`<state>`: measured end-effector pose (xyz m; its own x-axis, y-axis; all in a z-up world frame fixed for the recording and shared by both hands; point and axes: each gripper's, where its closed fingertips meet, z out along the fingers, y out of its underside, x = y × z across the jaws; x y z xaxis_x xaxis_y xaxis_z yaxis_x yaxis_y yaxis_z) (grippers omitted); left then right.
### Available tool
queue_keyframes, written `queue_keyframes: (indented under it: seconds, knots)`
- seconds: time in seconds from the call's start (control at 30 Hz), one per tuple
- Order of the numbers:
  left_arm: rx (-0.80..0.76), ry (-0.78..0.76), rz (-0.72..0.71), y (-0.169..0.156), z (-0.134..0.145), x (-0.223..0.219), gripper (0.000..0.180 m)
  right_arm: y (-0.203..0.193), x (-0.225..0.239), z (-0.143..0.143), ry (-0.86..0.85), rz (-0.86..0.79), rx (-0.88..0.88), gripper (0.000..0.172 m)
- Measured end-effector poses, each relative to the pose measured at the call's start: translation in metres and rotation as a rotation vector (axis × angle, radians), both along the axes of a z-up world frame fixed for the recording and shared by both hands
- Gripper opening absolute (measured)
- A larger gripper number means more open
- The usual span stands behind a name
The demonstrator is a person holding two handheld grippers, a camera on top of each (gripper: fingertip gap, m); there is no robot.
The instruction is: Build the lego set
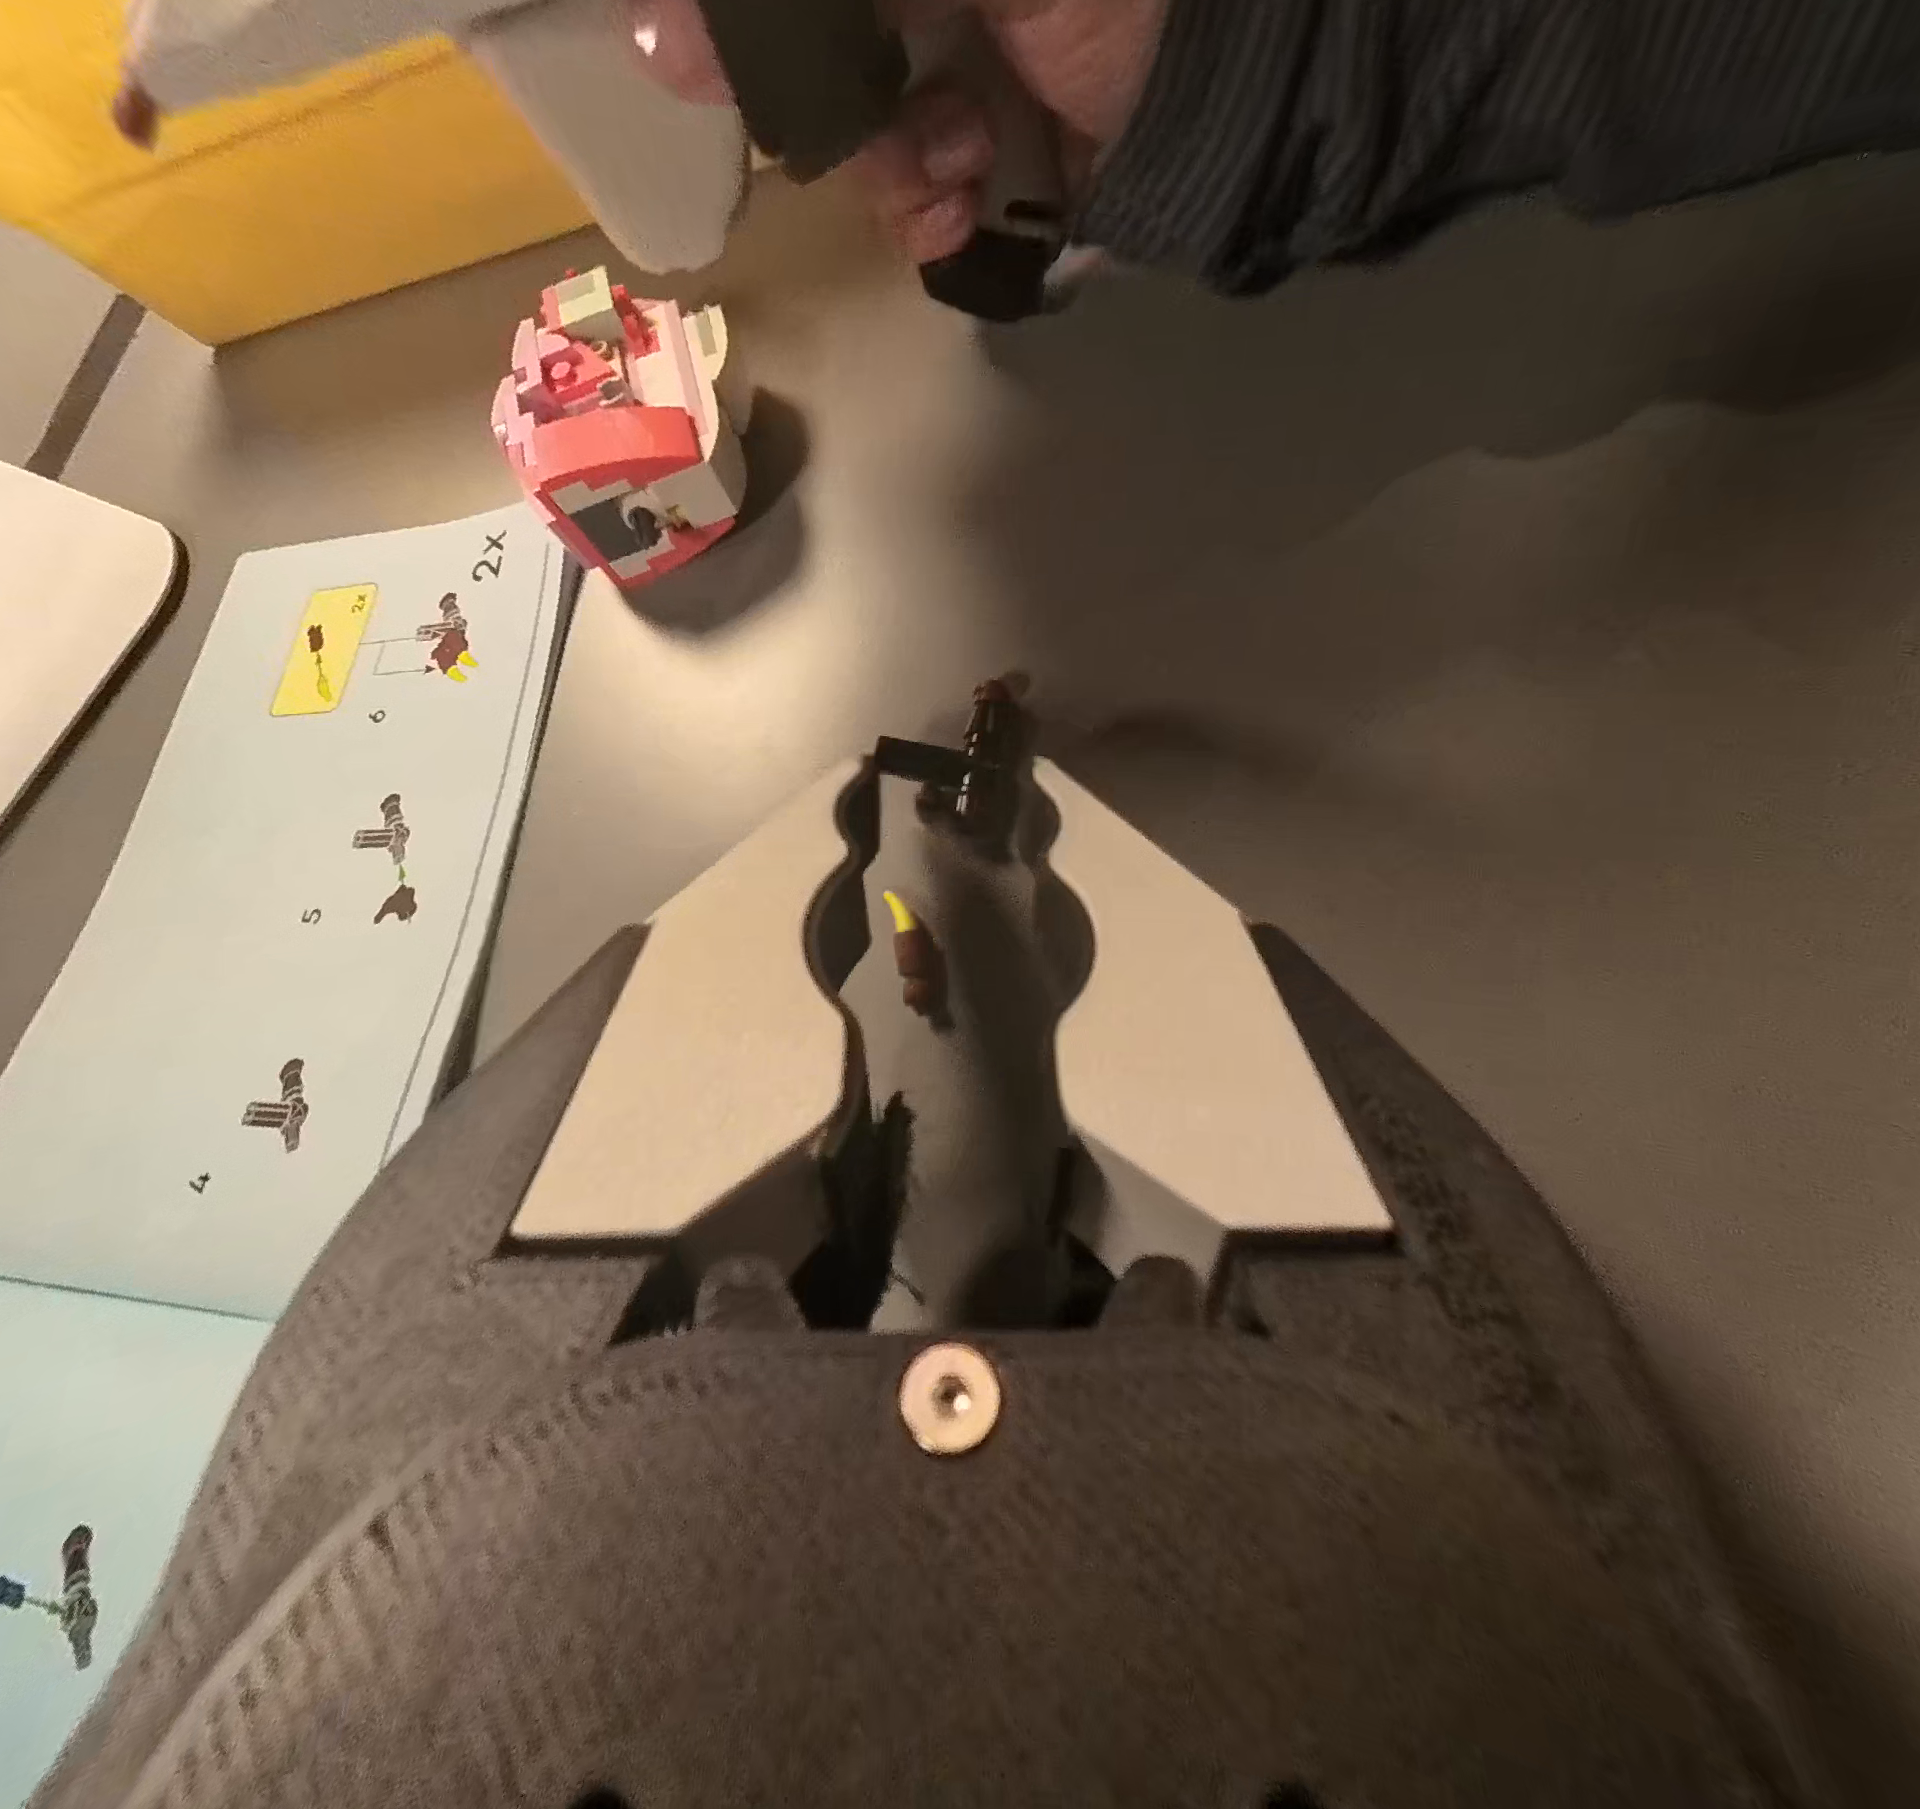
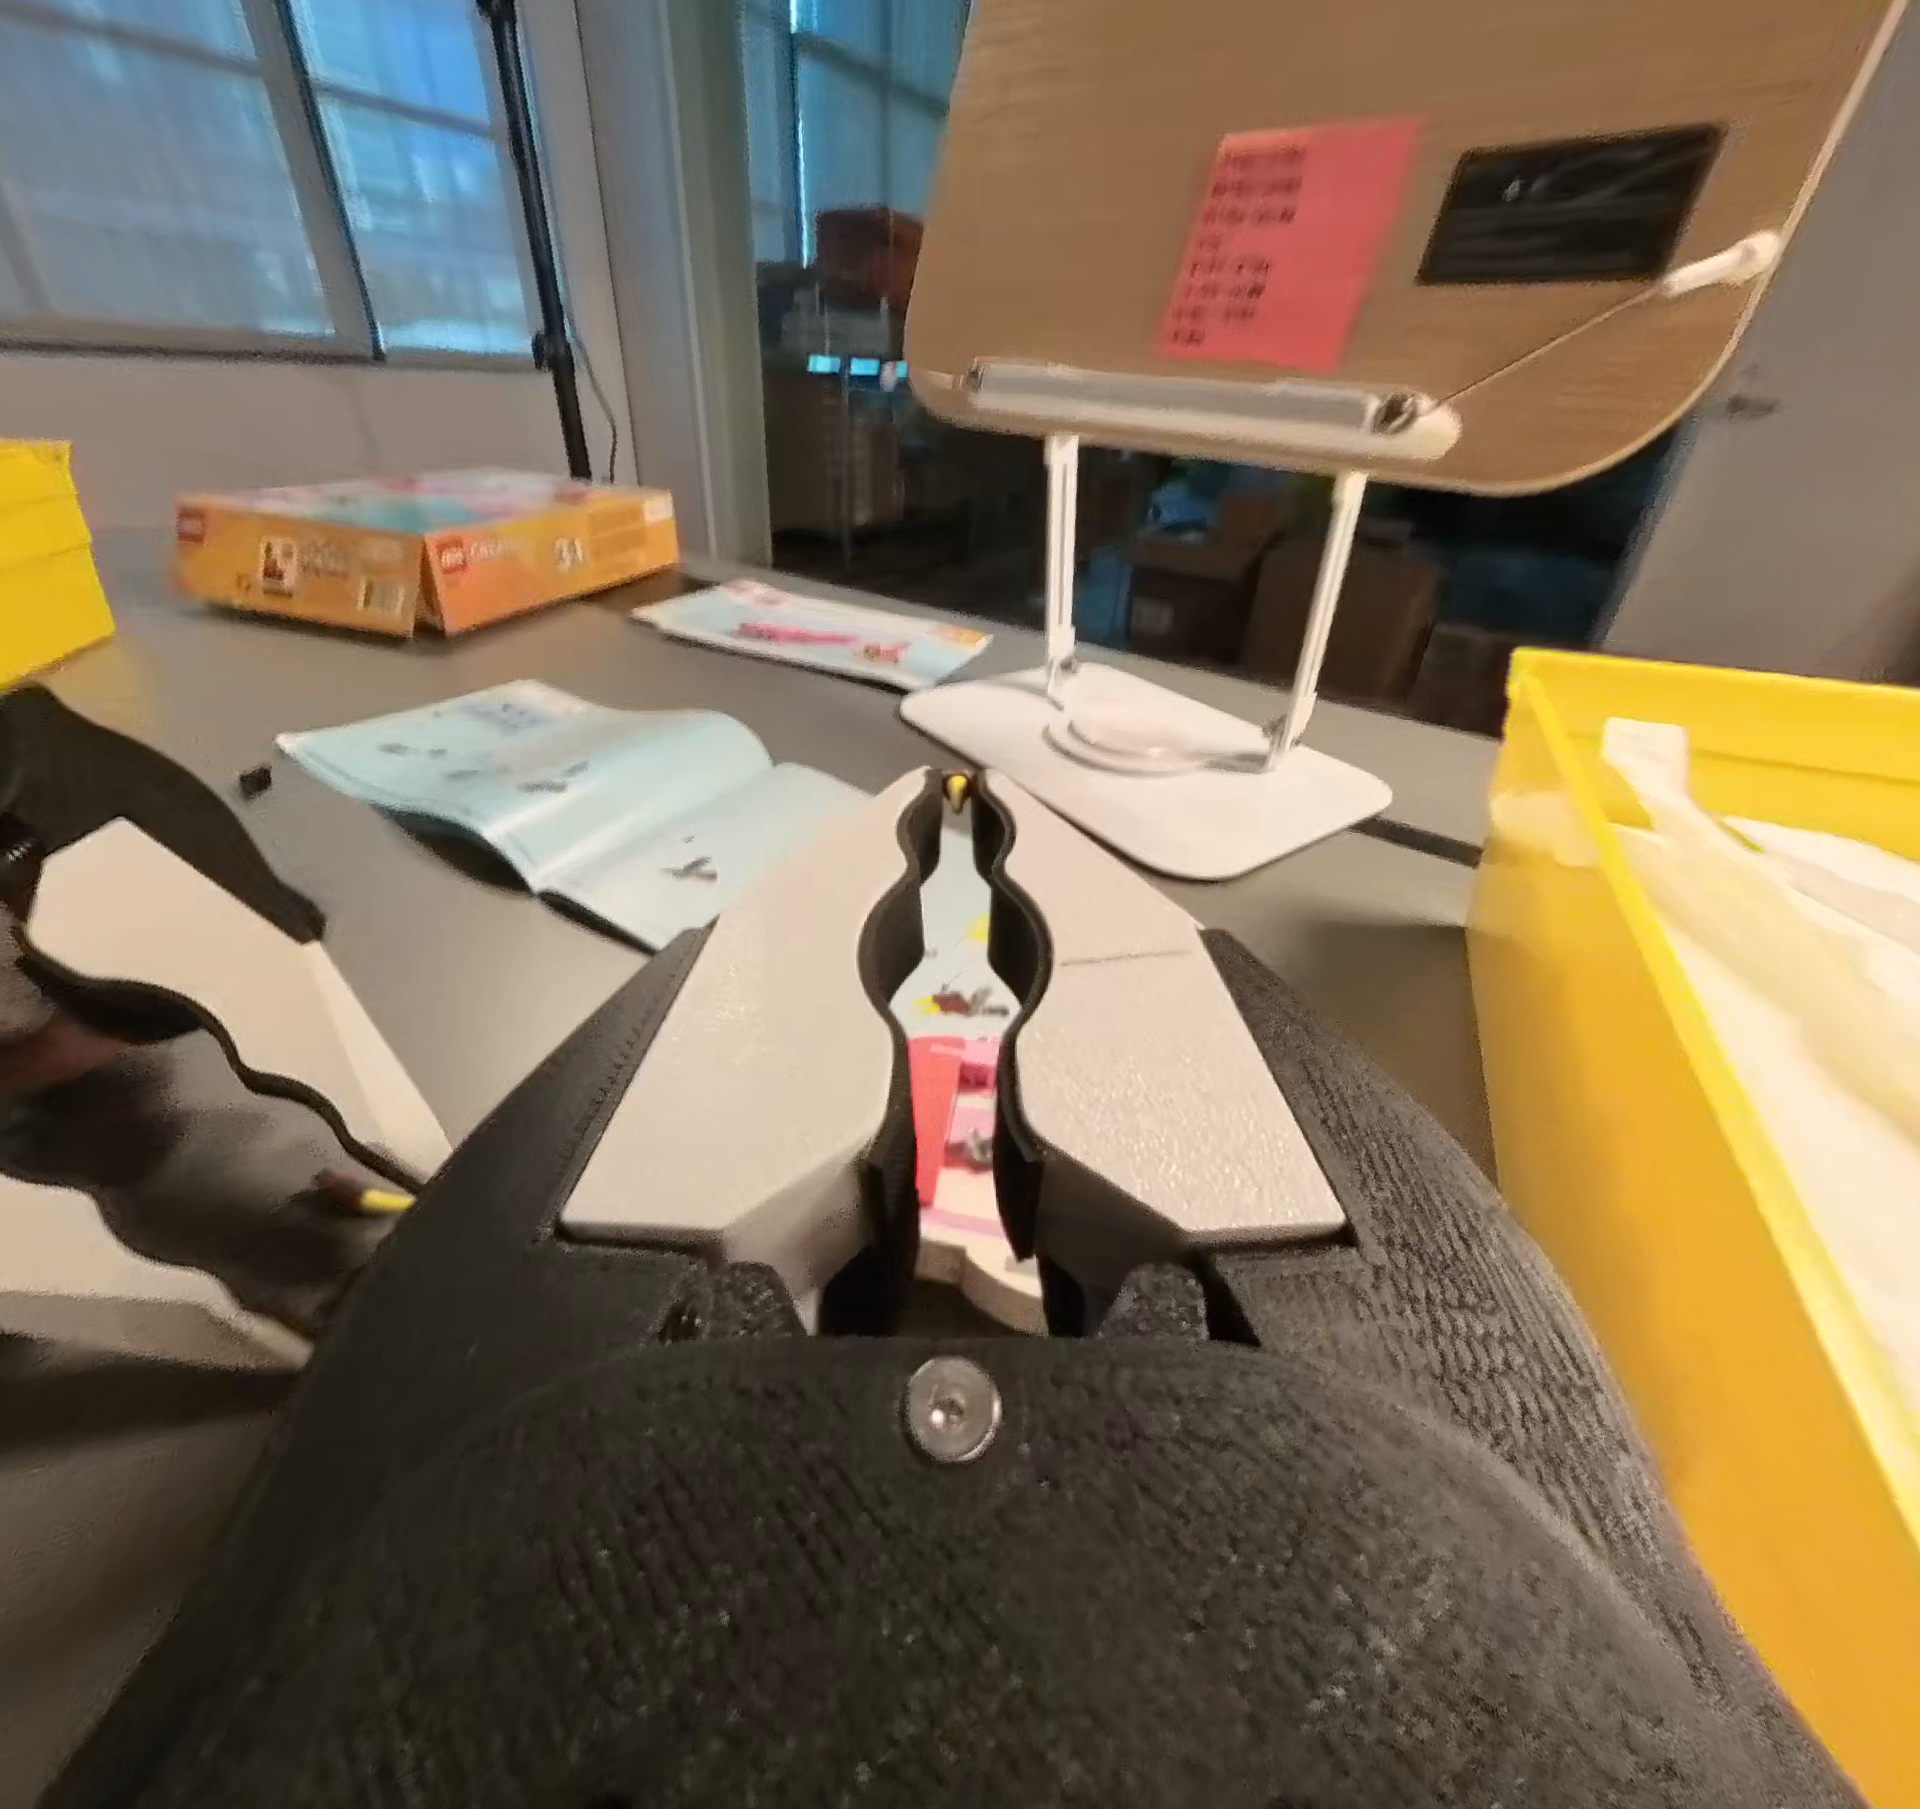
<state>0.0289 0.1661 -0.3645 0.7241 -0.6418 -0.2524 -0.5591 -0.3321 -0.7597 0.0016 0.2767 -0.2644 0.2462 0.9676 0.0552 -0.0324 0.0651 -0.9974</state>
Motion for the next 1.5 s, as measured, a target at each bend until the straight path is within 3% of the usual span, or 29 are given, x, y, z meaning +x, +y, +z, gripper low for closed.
queue_keyframes:
  seconds: [0.1, 0.27, 0.53, 0.67, 0.73, 0.8, 0.9, 1.0, 1.1, 1.17, 1.4, 1.5]
  knots:
    - [0.007, 0.02, 0.001, 0.0, -0.001, 0.0, 0.014, -0.006, -0.005, -0.016, -0.147, 0.069, -0.017, 0.003]
    - [0.071, 0.036, 0.052, -0.009, 0.008, -0.011, 0.013, -0.058, 0.0, -0.058, -0.498, 0.425, -0.132, 0.004]
    - [0.24, 0.034, 0.225, -0.028, 0.039, -0.057, 0.013, -0.096, 0.011, -0.106, -0.76, 0.609, -0.016, 0.005]
    - [0.278, 0.023, 0.27, -0.025, 0.048, -0.063, 0.013, -0.096, 0.016, -0.106, -0.781, 0.615, -0.036, 0.008]
    - [0.281, 0.03, 0.28, -0.024, 0.049, -0.063, 0.013, -0.095, 0.019, -0.106, -0.812, 0.605, -0.03, 0.025]
    - [0.289, 0.031, 0.279, -0.023, 0.05, -0.06, 0.013, -0.089, 0.019, -0.102, -0.824, 0.556, 0.045, 0.04]
    - [0.28, 0.028, 0.269, -0.024, 0.049, -0.056, 0.013, -0.099, 0.002, -0.074, -0.67, 0.517, 0.253, 0.043]
    - [0.269, 0.029, 0.254, -0.025, 0.047, -0.053, 0.013, -0.128, -0.009, -0.06, -0.559, 0.526, 0.554, 0.037]
    - [0.259, 0.055, 0.229, -0.026, 0.044, -0.05, 0.013, -0.137, -0.015, -0.063, -0.544, 0.479, 0.736, 0.017]
    - [0.241, 0.078, 0.2, -0.027, 0.038, -0.046, 0.012, -0.135, -0.017, -0.066, -0.549, 0.46, 0.777, 0.013]
    - [0.216, 0.08, 0.15, -0.029, 0.032, -0.038, 0.013, -0.135, -0.015, -0.075, -0.581, 0.489, 0.793, 0.02]
    - [0.22, 0.041, 0.128, -0.03, 0.035, -0.034, 0.012, -0.136, -0.014, -0.075, -0.571, 0.499, 0.819, 0.005]
